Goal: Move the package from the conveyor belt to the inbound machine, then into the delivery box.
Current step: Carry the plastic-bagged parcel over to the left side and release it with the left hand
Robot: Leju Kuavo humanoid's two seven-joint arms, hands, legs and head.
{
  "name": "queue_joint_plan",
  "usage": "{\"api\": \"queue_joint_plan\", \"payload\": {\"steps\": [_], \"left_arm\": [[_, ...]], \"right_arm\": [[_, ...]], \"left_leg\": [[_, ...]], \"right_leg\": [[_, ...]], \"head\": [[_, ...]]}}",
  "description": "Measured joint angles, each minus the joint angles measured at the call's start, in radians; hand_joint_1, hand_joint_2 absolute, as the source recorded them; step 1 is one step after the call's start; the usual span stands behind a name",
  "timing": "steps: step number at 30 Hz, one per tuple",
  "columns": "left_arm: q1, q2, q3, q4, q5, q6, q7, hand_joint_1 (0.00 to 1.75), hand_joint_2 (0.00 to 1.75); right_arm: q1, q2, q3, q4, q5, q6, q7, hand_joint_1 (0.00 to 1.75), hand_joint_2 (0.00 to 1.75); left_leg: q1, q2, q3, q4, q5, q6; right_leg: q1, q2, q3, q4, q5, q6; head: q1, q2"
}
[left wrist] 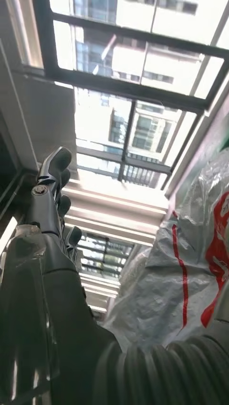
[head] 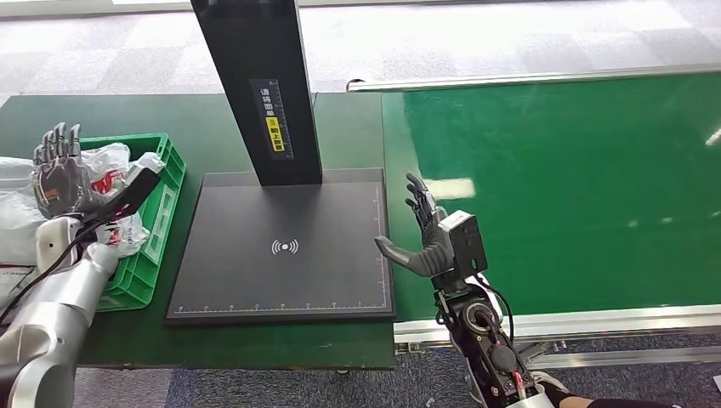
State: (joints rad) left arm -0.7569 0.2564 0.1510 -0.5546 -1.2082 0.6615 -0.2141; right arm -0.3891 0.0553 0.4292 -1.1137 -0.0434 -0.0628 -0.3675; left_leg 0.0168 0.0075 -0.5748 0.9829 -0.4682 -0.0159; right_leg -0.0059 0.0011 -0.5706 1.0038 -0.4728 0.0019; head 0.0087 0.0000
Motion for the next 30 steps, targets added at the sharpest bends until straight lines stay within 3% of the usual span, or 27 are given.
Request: {"api": "queue_joint_plan", "payload": {"steps": [6, 12, 15, 25, 30], "left_arm": [[0.099, -0.109, 0.203, -0.263, -0.016, 0.002, -0.340, 0.00, 1.75], [0.120, -0.183, 0.355, -0.373, 0.019, 0.002, -0.422, 0.00, 1.75], [0.134, -0.213, 0.377, -0.419, 0.159, 0.002, -0.472, 0.00, 1.75], [0.272, -0.324, 0.240, -0.640, 0.665, -0.003, -0.482, 0.00, 1.75], [0.347, -0.325, 0.039, -0.642, 0.927, -0.039, -0.417, 0.00, 1.75]], "right_arm": [[-0.013, 0.012, 0.021, 0.018, -0.010, -0.023, -0.020, 0.00, 1.75], [-0.015, 0.014, 0.031, 0.033, -0.015, -0.027, -0.023, 0.00, 1.75], [-0.015, 0.014, 0.035, 0.038, -0.023, -0.031, -0.031, 0.00, 1.75], [-0.019, 0.010, 0.041, 0.055, -0.044, -0.037, -0.044, 0.00, 1.75], [-0.019, -0.002, 0.041, 0.055, -0.054, -0.044, -0.045, 0.00, 1.75]], "left_leg": [[0.000, 0.000, -0.002, 0.000, 0.000, 0.000], [0.000, -0.001, -0.002, 0.000, 0.000, 0.000], [0.000, 0.000, -0.002, 0.000, 0.000, 0.000], [-0.001, -0.001, -0.002, 0.000, -0.001, 0.000], [0.000, -0.001, -0.003, 0.000, 0.000, 0.000]], "right_leg": [[0.000, 0.000, -0.001, 0.000, 0.000, 0.000], [0.000, 0.000, -0.002, 0.000, 0.000, 0.000], [0.000, 0.000, -0.002, 0.000, 0.000, 0.000], [-0.001, -0.001, -0.002, -0.001, 0.000, 0.000], [0.000, -0.001, -0.002, -0.001, 0.000, 0.000]], "head": [[0.000, 0.000], [0.000, 0.000], [0.000, 0.000], [0.000, 0.000], [0.000, 0.000]]}}
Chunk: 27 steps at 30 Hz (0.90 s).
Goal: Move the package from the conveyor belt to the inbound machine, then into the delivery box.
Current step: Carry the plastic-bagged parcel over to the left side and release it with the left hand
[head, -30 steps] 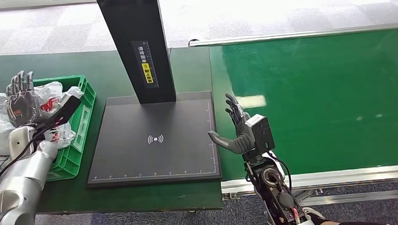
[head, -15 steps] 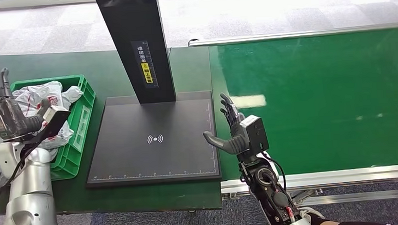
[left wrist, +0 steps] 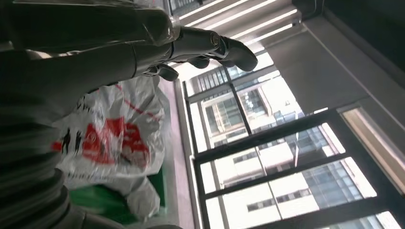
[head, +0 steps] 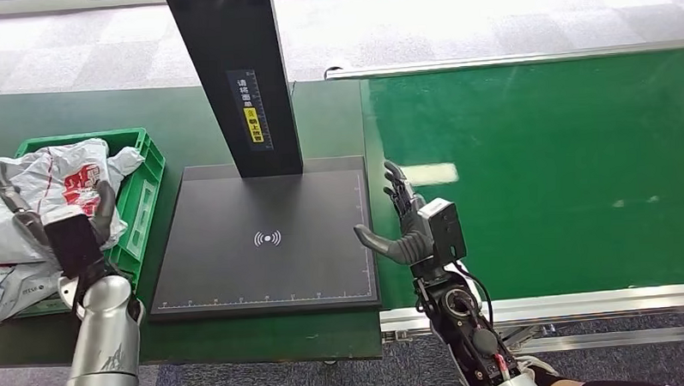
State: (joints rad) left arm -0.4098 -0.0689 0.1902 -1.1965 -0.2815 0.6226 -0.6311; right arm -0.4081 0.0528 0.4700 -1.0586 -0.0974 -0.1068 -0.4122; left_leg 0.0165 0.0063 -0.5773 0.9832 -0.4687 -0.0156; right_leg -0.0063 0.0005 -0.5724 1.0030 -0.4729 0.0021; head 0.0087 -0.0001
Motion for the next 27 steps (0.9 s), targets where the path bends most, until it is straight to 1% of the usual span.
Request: {"api": "queue_joint_plan", "payload": {"steps": [2, 5, 7, 8, 10, 14, 17, 19, 27], "left_arm": [[0.030, 0.002, -0.080, -0.012, 0.069, -0.065, 0.033, 0.00, 1.75], [0.082, 0.004, -0.191, -0.039, 0.180, -0.212, 0.088, 0.00, 1.75], [0.117, 0.002, -0.264, -0.053, 0.226, -0.287, 0.109, 0.00, 1.75], [0.132, -0.001, -0.300, -0.057, 0.242, -0.311, 0.114, 0.00, 1.75], [0.154, -0.011, -0.357, -0.059, 0.259, -0.327, 0.116, 0.00, 1.75], [0.183, -0.031, -0.440, -0.061, 0.273, -0.326, 0.115, 0.00, 1.75], [0.217, -0.039, -0.477, -0.084, 0.281, -0.299, 0.116, 0.00, 1.75], [0.242, -0.040, -0.492, -0.109, 0.282, -0.288, 0.119, 0.00, 1.75], [0.283, -0.037, -0.518, -0.165, 0.282, -0.278, 0.130, 0.00, 1.75]], "right_arm": [[0.000, -0.004, -0.001, 0.000, -0.001, 0.000, 0.003, 0.00, 1.75], [0.000, -0.008, -0.002, 0.000, -0.003, -0.003, 0.012, 0.00, 1.75], [0.000, -0.009, -0.002, -0.001, -0.004, -0.009, 0.018, 0.00, 1.75], [0.000, -0.009, -0.002, -0.002, -0.005, -0.013, 0.022, 0.00, 1.75], [0.000, -0.007, -0.002, -0.003, -0.004, -0.019, 0.028, 0.00, 1.75], [0.001, 0.003, -0.001, -0.008, 0.003, -0.057, 0.034, 0.00, 0.00], [0.014, 0.003, -0.001, -0.042, 0.008, -0.118, 0.049, 0.00, 0.00], [0.028, -0.002, -0.001, -0.075, 0.010, -0.141, 0.058, 0.00, 0.00], [0.063, -0.021, -0.001, -0.157, 0.000, -0.147, 0.067, 0.00, 0.00]], "left_leg": [[0.000, 0.001, 0.000, 0.000, 0.000, 0.000], [0.000, 0.000, 0.000, 0.000, 0.000, 0.000], [0.000, 0.000, -0.001, 0.000, 0.000, 0.000], [0.000, 0.000, -0.001, 0.000, 0.000, 0.000], [0.000, 0.000, -0.001, 0.000, -0.001, 0.000], [0.000, 0.000, -0.001, 0.000, -0.001, 0.000], [0.000, 0.000, -0.001, 0.000, -0.001, 0.000], [0.000, 0.000, -0.001, 0.000, -0.001, 0.000], [0.000, 0.000, -0.001, 0.000, -0.001, 0.000]], "right_leg": [[0.000, 0.000, 0.000, 0.000, 0.000, 0.000], [0.000, 0.000, 0.000, 0.000, 0.000, 0.000], [0.000, 0.000, 0.000, 0.000, 0.000, 0.000], [0.000, 0.000, -0.001, 0.000, 0.000, 0.000], [0.000, 0.000, -0.001, 0.000, 0.000, 0.000], [0.000, 0.000, -0.001, 0.000, 0.000, 0.000], [0.000, 0.000, -0.001, 0.000, 0.000, 0.000], [0.000, 0.000, -0.001, 0.000, 0.000, 0.000], [0.000, 0.000, -0.001, 0.000, 0.000, 0.000]], "head": [[0.000, 0.000], [0.000, 0.000], [0.000, 0.000], [0.000, 0.000], [0.000, 0.000], [0.000, 0.000], [0.000, 0.000], [0.000, 0.000], [0.000, 0.000]]}}
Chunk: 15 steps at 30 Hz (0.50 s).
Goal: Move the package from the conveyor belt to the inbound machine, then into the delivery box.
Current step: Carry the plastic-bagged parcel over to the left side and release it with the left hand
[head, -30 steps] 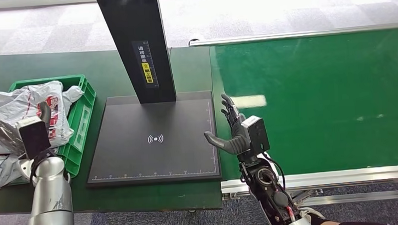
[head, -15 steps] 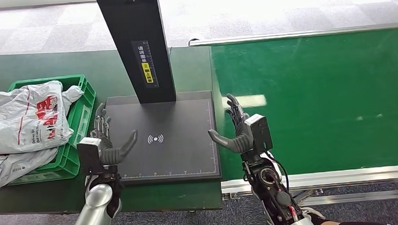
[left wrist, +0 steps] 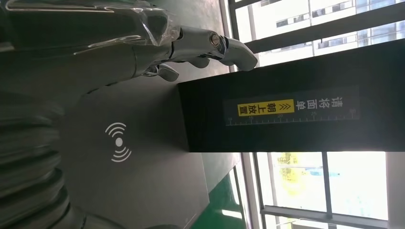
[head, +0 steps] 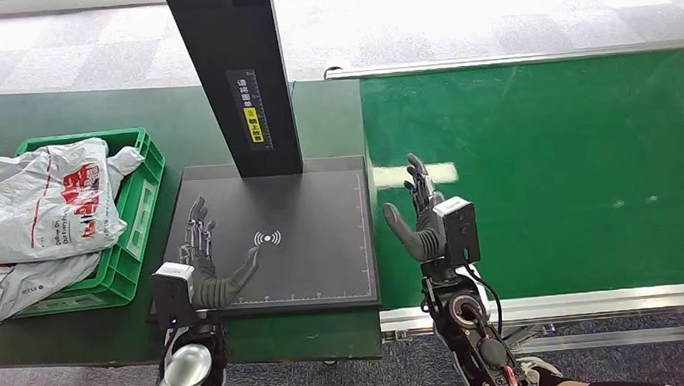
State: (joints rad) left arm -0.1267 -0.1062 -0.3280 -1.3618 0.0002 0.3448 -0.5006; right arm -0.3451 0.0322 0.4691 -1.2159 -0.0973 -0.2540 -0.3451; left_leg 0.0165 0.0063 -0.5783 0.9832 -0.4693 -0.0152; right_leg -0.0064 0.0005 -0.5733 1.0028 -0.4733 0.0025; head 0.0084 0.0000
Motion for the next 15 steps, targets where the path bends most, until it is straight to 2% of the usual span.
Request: {"api": "queue_joint_plan", "payload": {"steps": [5, 9, 15], "left_arm": [[0.051, 0.008, -0.024, -0.075, -0.010, 0.025, 0.035, 0.00, 1.75], [0.096, 0.014, -0.048, -0.130, -0.023, 0.049, 0.051, 0.00, 1.75], [0.138, 0.012, -0.066, -0.185, -0.040, 0.065, 0.076, 0.00, 1.75]], "right_arm": [[0.089, -0.056, 0.003, -0.144, -0.043, -0.016, 0.056, 0.00, 0.00], [0.191, -0.112, 0.005, -0.286, -0.051, -0.020, 0.065, 0.00, 0.00], [0.221, -0.124, 0.039, -0.410, 0.050, -0.066, 0.113, 0.00, 0.00]], "left_leg": [[0.000, 0.000, 0.000, 0.000, -0.001, 0.001], [0.000, 0.000, -0.001, 0.000, -0.003, 0.001], [0.000, 0.000, -0.001, 0.000, -0.002, 0.001]], "right_leg": [[0.000, 0.000, 0.000, 0.000, -0.001, 0.001], [0.000, 0.000, 0.000, 0.000, -0.002, 0.001], [0.000, 0.000, -0.001, 0.000, -0.002, 0.001]], "head": [[0.000, 0.000], [0.000, 0.000], [0.000, 0.000]]}}
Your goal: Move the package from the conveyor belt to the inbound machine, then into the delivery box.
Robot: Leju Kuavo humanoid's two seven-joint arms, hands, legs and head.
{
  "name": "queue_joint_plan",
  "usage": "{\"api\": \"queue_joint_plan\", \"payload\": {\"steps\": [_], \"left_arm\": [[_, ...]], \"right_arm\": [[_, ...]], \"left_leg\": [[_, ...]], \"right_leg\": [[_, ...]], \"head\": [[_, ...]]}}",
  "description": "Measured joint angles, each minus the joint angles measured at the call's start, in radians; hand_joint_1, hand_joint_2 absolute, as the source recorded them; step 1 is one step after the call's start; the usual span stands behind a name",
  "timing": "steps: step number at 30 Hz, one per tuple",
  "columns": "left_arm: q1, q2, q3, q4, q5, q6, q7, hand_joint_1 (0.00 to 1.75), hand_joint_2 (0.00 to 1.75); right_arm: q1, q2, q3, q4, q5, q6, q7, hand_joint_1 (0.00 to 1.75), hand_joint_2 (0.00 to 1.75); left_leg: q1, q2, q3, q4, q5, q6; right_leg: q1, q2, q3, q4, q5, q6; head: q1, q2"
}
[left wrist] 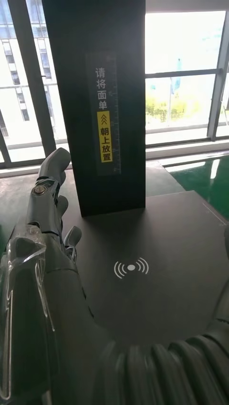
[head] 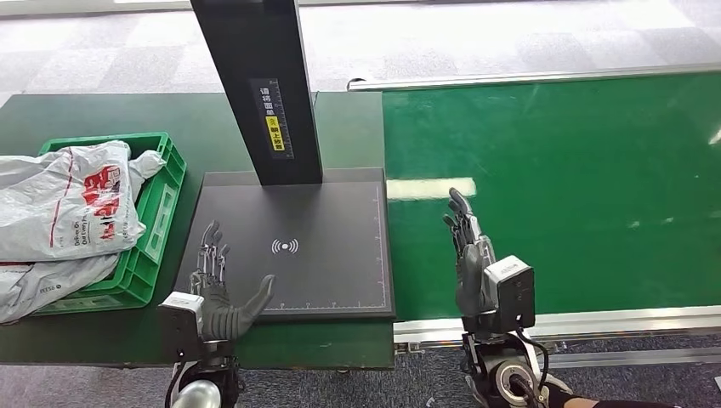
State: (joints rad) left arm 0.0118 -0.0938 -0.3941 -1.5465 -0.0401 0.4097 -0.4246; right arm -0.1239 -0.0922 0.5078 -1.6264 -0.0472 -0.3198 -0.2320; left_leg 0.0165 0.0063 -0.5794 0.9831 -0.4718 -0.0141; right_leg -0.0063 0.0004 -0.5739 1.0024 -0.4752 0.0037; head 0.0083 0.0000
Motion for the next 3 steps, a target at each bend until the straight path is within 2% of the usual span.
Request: {"api": "queue_joint_plan", "payload": {"steps": [3], "left_arm": [[0.008, 0.000, -0.002, -0.012, -0.002, 0.000, 0.002, 0.00, 1.75]], "right_arm": [[0.001, 0.000, 0.007, -0.023, 0.005, -0.004, 0.007, 0.00, 0.00]], "left_leg": [[0.000, 0.000, 0.000, 0.000, 0.000, 0.000]], "right_leg": [[0.000, 0.000, 0.000, 0.000, 0.000, 0.000]], "head": [[0.000, 0.000]]}}
